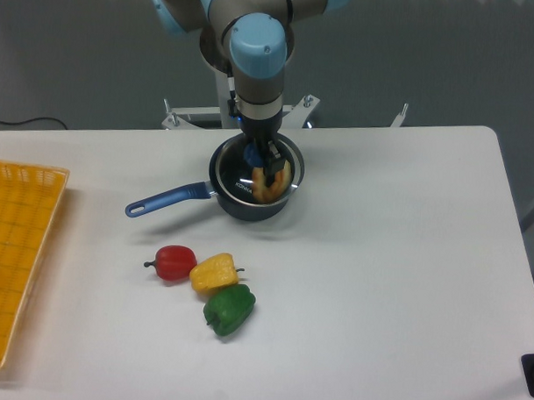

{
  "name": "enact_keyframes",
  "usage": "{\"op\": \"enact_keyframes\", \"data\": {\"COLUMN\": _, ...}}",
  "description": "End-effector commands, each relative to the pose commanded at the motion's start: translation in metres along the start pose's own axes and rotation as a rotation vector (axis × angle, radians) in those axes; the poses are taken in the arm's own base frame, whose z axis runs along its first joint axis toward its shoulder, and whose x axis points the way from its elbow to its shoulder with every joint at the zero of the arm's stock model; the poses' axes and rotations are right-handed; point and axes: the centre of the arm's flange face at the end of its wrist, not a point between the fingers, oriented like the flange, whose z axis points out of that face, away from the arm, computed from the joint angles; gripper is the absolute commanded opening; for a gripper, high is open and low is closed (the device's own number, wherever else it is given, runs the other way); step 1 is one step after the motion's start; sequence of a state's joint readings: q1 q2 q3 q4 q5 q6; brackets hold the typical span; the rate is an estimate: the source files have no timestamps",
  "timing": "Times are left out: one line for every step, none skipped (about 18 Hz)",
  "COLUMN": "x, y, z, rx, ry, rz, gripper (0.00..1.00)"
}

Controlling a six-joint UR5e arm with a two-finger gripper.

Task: Close the pot lid
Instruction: 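Lower the glass lid onto the saucepan rim, then hold the lid on the saucepan and settle it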

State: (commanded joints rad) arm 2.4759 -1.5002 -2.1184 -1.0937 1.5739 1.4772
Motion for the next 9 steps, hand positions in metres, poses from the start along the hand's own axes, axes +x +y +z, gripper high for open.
{"op": "enact_keyframes", "data": {"x": 0.0026, "y": -0.0023, "z": -0.0005, "rx": 0.000, "ry": -0.002, "rz": 0.006, "gripper": 0.62}}
{"op": "enact_keyframes", "data": {"x": 0.0034, "y": -0.0042, "z": -0.0005, "rx": 0.000, "ry": -0.002, "rz": 0.011, "gripper": 0.62}}
{"op": "enact_keyframes", "data": {"x": 0.0042, "y": -0.0041, "z": -0.0011, "rx": 0.000, "ry": -0.003, "rz": 0.009, "gripper": 0.62}}
{"op": "enact_keyframes", "data": {"x": 0.0052, "y": -0.0046, "z": -0.0011, "rx": 0.000, "ry": -0.003, "rz": 0.011, "gripper": 0.62}}
{"op": "enact_keyframes", "data": {"x": 0.0065, "y": -0.0045, "z": -0.0010, "rx": 0.000, "ry": -0.003, "rz": 0.009, "gripper": 0.62}}
{"op": "enact_keyframes", "data": {"x": 0.0072, "y": -0.0050, "z": -0.0003, "rx": 0.000, "ry": -0.002, "rz": 0.008, "gripper": 0.62}}
{"op": "enact_keyframes", "data": {"x": 0.0084, "y": -0.0049, "z": 0.0017, "rx": 0.000, "ry": 0.003, "rz": 0.006, "gripper": 0.62}}
{"op": "enact_keyframes", "data": {"x": 0.0091, "y": -0.0047, "z": 0.0018, "rx": -0.002, "ry": 0.003, "rz": 0.006, "gripper": 0.62}}
{"op": "enact_keyframes", "data": {"x": 0.0091, "y": -0.0047, "z": 0.0018, "rx": -0.002, "ry": 0.003, "rz": 0.006, "gripper": 0.62}}
